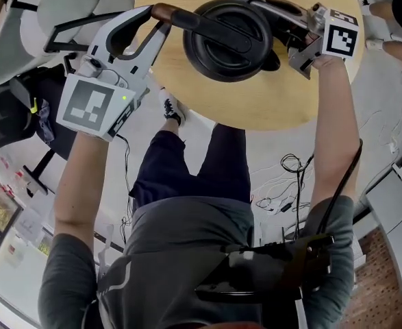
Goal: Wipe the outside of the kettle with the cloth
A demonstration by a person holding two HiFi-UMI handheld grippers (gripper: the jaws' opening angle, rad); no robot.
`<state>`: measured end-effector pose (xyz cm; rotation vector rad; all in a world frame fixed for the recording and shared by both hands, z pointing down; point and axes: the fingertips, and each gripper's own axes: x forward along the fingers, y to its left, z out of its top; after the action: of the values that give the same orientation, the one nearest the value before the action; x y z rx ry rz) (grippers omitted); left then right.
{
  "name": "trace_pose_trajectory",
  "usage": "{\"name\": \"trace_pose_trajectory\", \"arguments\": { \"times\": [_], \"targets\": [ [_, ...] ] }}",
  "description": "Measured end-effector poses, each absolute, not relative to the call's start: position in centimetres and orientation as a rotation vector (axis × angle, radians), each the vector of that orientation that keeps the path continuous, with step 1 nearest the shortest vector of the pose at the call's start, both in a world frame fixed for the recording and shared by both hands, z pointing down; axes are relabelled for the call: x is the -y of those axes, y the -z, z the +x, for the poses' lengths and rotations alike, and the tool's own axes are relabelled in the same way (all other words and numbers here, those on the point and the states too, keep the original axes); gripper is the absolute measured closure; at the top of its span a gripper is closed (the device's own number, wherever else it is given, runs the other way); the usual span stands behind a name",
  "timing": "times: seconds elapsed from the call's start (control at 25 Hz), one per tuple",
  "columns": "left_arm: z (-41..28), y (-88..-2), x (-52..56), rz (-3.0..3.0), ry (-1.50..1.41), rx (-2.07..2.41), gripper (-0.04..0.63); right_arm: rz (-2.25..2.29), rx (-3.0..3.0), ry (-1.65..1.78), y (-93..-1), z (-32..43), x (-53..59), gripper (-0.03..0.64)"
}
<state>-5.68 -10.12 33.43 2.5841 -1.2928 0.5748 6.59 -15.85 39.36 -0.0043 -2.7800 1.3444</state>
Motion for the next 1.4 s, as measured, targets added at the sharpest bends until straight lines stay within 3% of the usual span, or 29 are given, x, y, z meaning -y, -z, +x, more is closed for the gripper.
{"name": "trace_pose_trajectory", "arguments": {
  "times": [0.8, 1.4],
  "targets": [
    [-5.0, -34.1, 8.2, 2.715, -0.535, 1.075, 0.501, 0.762, 2.992, -1.244, -39.0, 13.1, 9.9, 0.566],
    [-4.2, -35.0, 4.9, 2.735, -0.539, 0.97, 0.55, 1.09, 2.956, -1.082, -39.7, 14.1, 4.2, 0.566]
  ]
}}
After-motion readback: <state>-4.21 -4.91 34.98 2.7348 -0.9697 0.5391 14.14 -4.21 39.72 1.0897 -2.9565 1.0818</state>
